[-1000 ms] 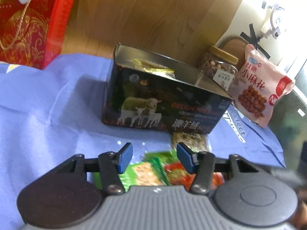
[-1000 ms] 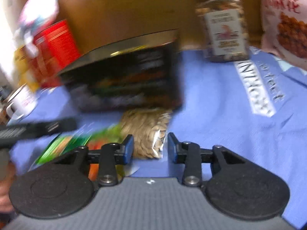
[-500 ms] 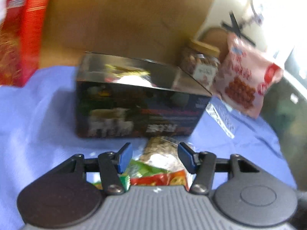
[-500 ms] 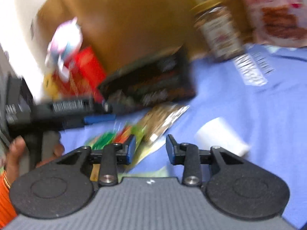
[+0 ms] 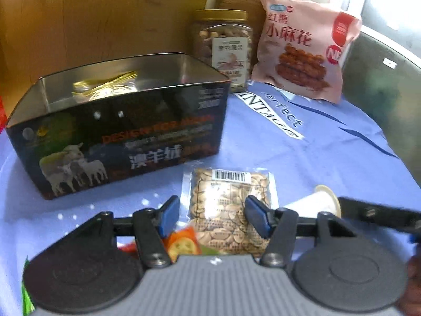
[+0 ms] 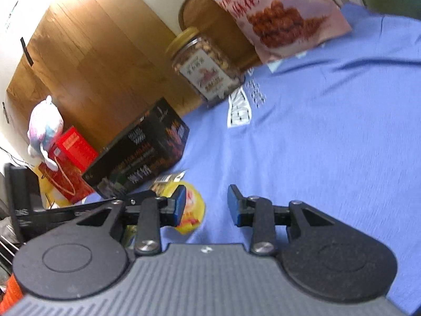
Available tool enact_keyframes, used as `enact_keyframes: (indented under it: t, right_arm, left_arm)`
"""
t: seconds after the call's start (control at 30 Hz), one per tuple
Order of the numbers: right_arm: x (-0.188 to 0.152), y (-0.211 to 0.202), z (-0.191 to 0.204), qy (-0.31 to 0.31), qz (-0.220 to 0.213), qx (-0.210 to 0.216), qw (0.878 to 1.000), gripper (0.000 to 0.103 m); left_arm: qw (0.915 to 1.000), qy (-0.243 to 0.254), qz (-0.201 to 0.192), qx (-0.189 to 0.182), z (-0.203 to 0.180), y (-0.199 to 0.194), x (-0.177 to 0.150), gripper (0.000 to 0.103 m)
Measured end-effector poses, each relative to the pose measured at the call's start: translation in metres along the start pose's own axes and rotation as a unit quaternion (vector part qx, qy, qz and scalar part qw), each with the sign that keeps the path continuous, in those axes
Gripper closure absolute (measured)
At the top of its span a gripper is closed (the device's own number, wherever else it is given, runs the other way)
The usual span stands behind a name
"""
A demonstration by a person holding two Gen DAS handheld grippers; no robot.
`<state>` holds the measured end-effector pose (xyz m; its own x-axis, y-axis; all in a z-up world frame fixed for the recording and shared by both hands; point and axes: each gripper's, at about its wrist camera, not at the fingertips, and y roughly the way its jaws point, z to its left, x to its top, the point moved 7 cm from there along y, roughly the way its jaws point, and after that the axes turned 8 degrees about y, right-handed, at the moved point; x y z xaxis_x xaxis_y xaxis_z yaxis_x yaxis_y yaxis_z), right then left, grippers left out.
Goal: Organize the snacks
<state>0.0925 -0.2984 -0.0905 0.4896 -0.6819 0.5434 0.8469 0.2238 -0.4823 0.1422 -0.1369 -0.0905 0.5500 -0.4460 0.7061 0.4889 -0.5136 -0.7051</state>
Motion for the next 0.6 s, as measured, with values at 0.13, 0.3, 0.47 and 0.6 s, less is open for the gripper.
enact_keyframes:
  t: [0.13,0.3,0.47,0.6]
  right_arm:
    - [0.000,-0.005,-0.006,0.023,-0.005,0.020,1.000,0.066]
    - [0.005,-0.007,-0.011,0.051,-0.004,0.040,0.998,0.066]
    - [0.007,-0.011,-0.015,0.069,-0.012,0.052,0.996,0.066]
    - [0.007,-0.010,-0.014,0.069,-0.014,0.050,0.996,0.066]
  left_arm:
    - [0.9990,-0.025,-0.030,0.019,0.008,-0.023,0.001,0.048]
    - [0.9942,-0.067,-0.072,0.042,0.017,-0.055,-0.004,0.048]
    - [0.9935,-0.072,-0.081,0.037,0.008,-0.075,-0.021,0.048]
    - [0.9934,-0.072,-0.086,0.024,0.003,-0.091,-0.038,0.047]
